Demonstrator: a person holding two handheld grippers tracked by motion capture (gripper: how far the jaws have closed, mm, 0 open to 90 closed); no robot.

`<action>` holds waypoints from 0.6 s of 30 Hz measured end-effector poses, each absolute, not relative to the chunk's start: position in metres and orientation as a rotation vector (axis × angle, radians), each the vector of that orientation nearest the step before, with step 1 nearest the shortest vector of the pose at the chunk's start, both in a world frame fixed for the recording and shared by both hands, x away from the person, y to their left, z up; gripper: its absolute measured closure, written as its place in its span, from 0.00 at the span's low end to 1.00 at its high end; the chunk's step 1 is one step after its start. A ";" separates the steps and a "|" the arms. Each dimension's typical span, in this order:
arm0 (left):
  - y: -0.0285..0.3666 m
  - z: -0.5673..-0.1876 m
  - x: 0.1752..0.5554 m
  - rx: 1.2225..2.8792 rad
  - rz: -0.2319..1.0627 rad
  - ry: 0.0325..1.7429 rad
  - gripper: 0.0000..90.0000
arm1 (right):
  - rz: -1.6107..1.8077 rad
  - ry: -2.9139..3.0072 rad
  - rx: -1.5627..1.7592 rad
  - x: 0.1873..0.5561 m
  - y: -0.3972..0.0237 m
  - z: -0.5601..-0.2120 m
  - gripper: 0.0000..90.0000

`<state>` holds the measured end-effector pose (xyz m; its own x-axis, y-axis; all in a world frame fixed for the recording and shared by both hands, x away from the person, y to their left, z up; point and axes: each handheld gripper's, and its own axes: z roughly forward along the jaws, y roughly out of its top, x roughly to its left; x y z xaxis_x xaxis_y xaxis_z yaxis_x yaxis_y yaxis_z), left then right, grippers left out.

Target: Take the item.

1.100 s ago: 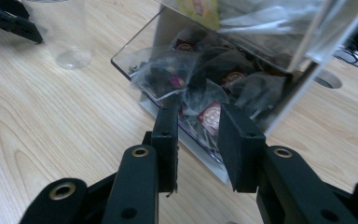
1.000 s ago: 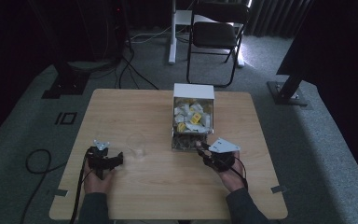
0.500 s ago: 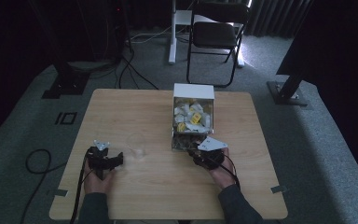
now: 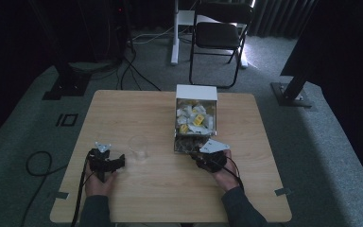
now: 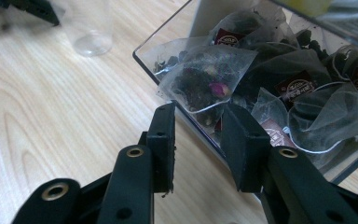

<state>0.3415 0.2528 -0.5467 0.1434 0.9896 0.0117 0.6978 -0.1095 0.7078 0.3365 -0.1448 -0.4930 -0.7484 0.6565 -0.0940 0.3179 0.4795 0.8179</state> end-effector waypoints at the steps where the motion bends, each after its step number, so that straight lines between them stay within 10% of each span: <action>1: 0.253 -0.547 0.342 1.870 0.682 1.611 0.15 | 1.164 2.340 0.803 0.335 -0.145 -0.493 0.74; 18: 0.252 -0.547 0.341 1.872 0.682 1.611 0.15 | 1.180 2.323 0.783 0.316 -0.147 -0.491 0.76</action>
<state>0.3412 0.2525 -0.5467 0.1441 0.9895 0.0127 0.6979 -0.1107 0.7076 0.3158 -0.1472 -0.4911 -0.7541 0.6475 -0.1102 0.2927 0.4815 0.8261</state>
